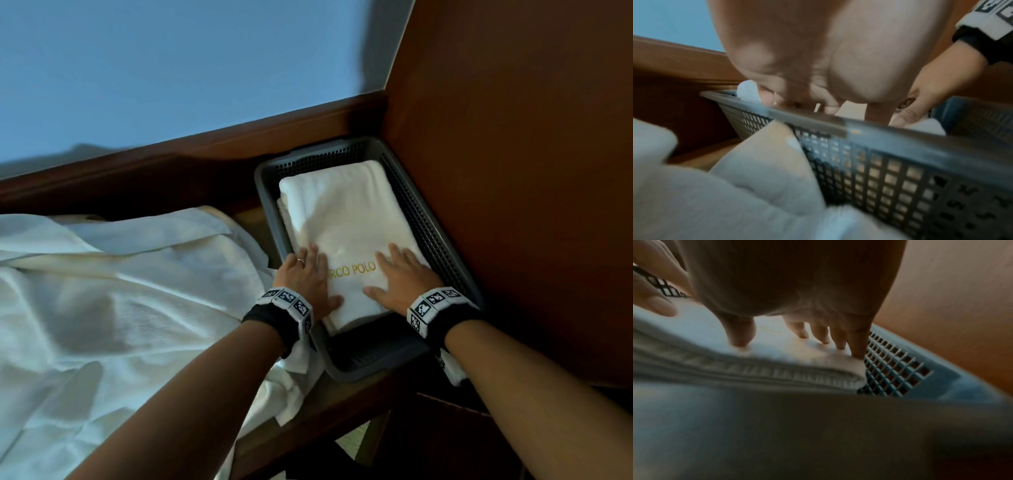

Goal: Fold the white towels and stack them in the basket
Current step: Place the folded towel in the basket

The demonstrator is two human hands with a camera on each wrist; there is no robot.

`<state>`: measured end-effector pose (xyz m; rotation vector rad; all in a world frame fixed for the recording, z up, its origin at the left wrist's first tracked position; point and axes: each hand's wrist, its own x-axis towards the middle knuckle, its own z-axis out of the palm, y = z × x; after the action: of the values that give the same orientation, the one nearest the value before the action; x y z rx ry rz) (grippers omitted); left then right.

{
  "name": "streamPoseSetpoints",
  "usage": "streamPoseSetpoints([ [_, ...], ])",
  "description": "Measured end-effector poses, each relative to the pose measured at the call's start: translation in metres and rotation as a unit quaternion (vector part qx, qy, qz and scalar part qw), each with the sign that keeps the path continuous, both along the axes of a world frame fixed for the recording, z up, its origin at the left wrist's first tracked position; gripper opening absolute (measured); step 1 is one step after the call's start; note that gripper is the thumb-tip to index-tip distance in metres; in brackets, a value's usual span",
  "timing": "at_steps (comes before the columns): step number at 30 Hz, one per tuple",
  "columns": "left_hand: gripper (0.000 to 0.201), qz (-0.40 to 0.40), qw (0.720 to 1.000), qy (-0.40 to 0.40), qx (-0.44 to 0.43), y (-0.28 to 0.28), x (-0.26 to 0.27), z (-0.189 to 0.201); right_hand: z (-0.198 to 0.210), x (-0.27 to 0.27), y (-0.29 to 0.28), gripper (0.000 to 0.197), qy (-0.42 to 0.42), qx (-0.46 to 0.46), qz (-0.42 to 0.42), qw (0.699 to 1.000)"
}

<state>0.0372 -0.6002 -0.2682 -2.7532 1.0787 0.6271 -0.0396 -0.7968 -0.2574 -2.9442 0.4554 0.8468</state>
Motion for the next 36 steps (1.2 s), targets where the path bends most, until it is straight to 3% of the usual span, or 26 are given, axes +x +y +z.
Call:
streamPoseSetpoints([
  [3, 0.089, -0.008, 1.000, -0.002, 0.015, -0.002, -0.002, 0.009, 0.003, -0.013, -0.007, 0.093, 0.057, 0.001, -0.042, 0.997],
  [5, 0.069, -0.018, 1.000, -0.003, -0.013, 0.001, -0.003, 0.023, 0.014, -0.013, -0.005, 0.087, 0.075, -0.016, -0.045, 0.996],
  [7, 0.049, -0.014, 0.997, 0.020, -0.068, 0.011, -0.001, 0.043, 0.029, -0.011, -0.002, 0.068, 0.074, -0.035, -0.045, 0.996],
  [12, 0.042, 0.033, 0.987, 0.106, -0.119, 0.064, 0.006, 0.091, 0.064, -0.010, 0.040, 0.032, -0.029, -0.014, -0.077, 0.996],
  [15, 0.037, 0.047, 0.979, 0.127, -0.153, 0.117, 0.004, 0.120, 0.083, -0.006, 0.095, 0.027, -0.097, 0.023, -0.079, 0.992],
  [21, 0.044, 0.076, 0.969, 0.074, -0.224, 0.269, -0.008, 0.172, 0.121, 0.001, 0.247, 0.020, -0.193, 0.123, -0.049, 0.972],
  [26, 0.032, 0.139, 0.961, -0.003, -0.239, 0.407, -0.016, 0.206, 0.148, 0.005, 0.383, 0.023, -0.298, 0.161, 0.058, 0.939],
  [27, 0.030, 0.158, 0.959, -0.024, -0.234, 0.432, -0.017, 0.210, 0.151, 0.007, 0.408, 0.019, -0.298, 0.166, 0.077, 0.937],
  [31, 0.025, 0.239, 0.943, -0.081, -0.216, 0.517, -0.016, 0.216, 0.158, 0.020, 0.487, 0.040, -0.266, 0.149, 0.140, 0.942],
  [36, 0.033, 0.291, 0.932, -0.153, -0.153, 0.579, -0.003, 0.211, 0.160, 0.048, 0.526, 0.041, -0.227, 0.103, 0.161, 0.955],
])
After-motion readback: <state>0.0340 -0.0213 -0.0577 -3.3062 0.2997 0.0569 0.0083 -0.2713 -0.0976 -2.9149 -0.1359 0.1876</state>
